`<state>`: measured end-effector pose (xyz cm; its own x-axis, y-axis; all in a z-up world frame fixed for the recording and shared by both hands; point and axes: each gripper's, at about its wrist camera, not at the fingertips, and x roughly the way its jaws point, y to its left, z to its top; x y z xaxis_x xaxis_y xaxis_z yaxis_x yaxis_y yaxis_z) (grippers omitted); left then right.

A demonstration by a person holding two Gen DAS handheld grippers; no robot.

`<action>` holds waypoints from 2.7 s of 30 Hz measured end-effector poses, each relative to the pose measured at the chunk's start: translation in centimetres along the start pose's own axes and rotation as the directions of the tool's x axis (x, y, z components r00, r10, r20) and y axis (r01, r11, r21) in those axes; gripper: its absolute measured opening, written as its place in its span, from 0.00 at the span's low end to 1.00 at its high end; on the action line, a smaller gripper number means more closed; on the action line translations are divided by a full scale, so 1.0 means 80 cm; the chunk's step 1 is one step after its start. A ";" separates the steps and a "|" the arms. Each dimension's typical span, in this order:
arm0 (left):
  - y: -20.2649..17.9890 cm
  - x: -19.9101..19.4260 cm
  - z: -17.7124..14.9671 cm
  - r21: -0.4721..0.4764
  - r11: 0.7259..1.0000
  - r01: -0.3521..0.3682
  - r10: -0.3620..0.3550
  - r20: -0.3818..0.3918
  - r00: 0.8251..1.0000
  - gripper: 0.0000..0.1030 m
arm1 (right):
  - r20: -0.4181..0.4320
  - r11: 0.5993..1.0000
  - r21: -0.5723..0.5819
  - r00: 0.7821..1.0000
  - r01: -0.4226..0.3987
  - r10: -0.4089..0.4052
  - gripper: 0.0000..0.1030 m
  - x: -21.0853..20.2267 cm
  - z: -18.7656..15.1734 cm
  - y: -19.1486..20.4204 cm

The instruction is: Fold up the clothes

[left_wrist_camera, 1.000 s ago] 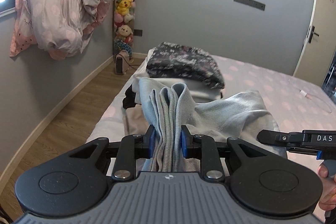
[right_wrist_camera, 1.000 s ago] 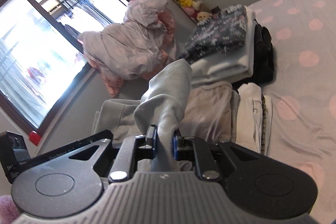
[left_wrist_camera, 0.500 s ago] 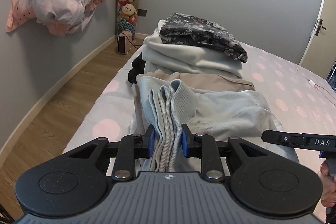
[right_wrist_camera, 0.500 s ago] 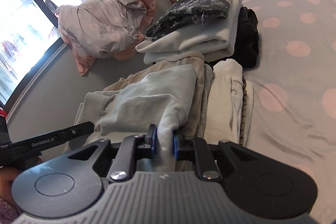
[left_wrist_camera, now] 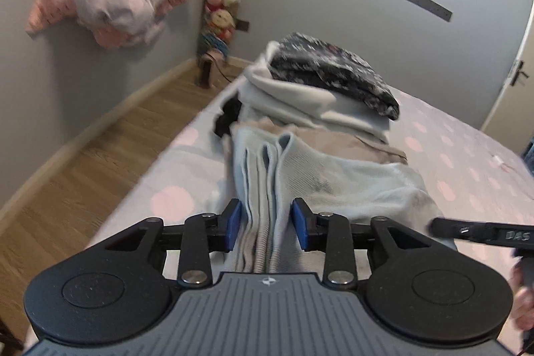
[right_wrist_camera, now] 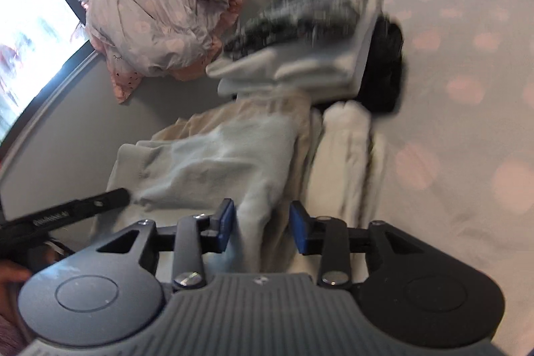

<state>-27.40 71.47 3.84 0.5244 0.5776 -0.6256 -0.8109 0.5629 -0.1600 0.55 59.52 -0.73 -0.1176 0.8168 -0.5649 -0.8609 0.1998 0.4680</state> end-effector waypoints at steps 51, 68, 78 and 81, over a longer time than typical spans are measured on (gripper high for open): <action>-0.112 -0.166 0.020 0.080 0.976 -0.201 0.182 0.197 0.963 0.42 | 0.199 0.873 -0.488 0.976 0.019 0.090 0.37 -0.128 0.021 0.128; -0.245 -0.292 -0.078 0.095 0.928 -0.361 0.326 0.263 0.908 0.82 | 0.248 0.848 -0.527 0.964 0.052 0.095 0.54 -0.310 -0.077 0.135; -0.276 -0.305 -0.160 -0.010 0.928 -0.373 0.367 0.190 0.910 0.88 | 0.285 0.867 -0.480 0.959 0.132 0.012 0.62 -0.350 -0.151 0.099; -0.282 -0.311 -0.180 -0.046 0.932 -0.360 0.362 0.171 0.916 0.88 | 0.279 0.884 -0.451 0.960 0.125 0.007 0.65 -0.360 -0.171 0.092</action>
<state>-25.90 35.87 11.99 0.2311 0.8341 -0.5009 -0.9562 0.2898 0.0413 -9.17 30.06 9.68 0.0193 0.9367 -0.3496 -0.9987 0.0342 0.0366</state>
